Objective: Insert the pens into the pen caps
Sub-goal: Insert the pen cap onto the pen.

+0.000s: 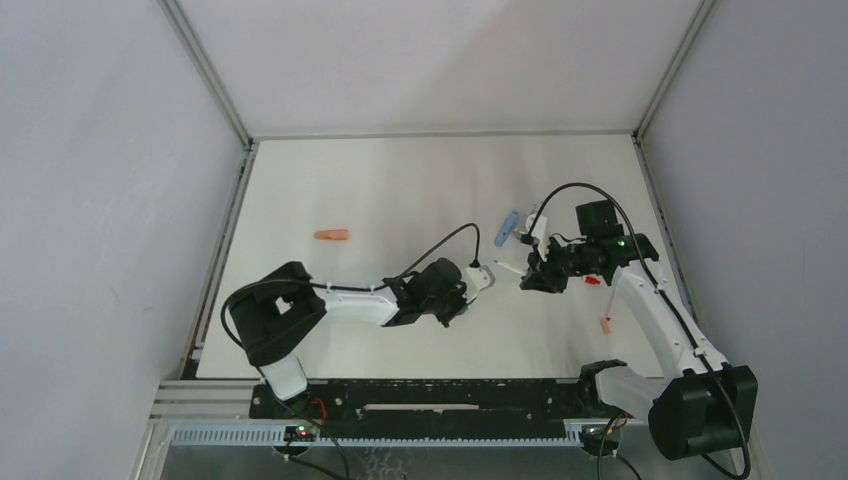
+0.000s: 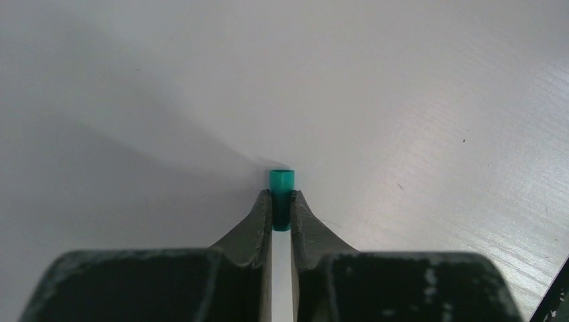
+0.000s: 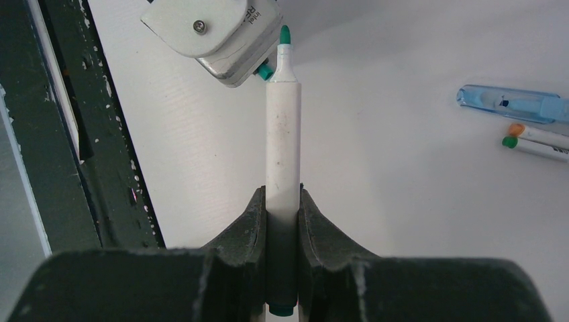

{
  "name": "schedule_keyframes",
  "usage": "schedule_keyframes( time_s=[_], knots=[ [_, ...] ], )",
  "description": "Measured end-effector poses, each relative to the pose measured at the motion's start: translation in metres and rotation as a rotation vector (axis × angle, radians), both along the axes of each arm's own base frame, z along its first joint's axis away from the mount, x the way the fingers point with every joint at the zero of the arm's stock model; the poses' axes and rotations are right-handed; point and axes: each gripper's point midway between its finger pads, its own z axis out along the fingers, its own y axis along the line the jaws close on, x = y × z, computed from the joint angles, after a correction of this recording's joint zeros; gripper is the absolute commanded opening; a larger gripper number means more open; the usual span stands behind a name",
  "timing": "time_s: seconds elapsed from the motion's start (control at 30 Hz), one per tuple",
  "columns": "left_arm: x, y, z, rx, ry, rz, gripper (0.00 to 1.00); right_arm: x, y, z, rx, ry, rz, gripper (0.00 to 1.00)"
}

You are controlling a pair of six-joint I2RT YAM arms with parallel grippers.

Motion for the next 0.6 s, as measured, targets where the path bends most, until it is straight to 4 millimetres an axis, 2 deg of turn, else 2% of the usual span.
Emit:
schedule_keyframes(
  time_s=[0.07,0.3,0.47,0.6],
  knots=[
    [0.000,0.000,0.000,0.002,0.001,-0.002,0.00,0.000,-0.001,0.000,0.000,0.000,-0.003,0.00],
    [-0.001,0.001,0.001,-0.002,0.015,-0.013,0.00,0.001,-0.002,0.000,0.004,-0.001,-0.009,0.00],
    [-0.003,0.023,0.003,0.000,0.071,-0.004,0.00,0.000,-0.002,-0.001,0.004,-0.024,0.025,0.00],
    [-0.006,0.035,0.013,-0.029,0.094,-0.012,0.00,-0.005,-0.002,-0.010,-0.016,-0.071,0.076,0.00]
  ],
)
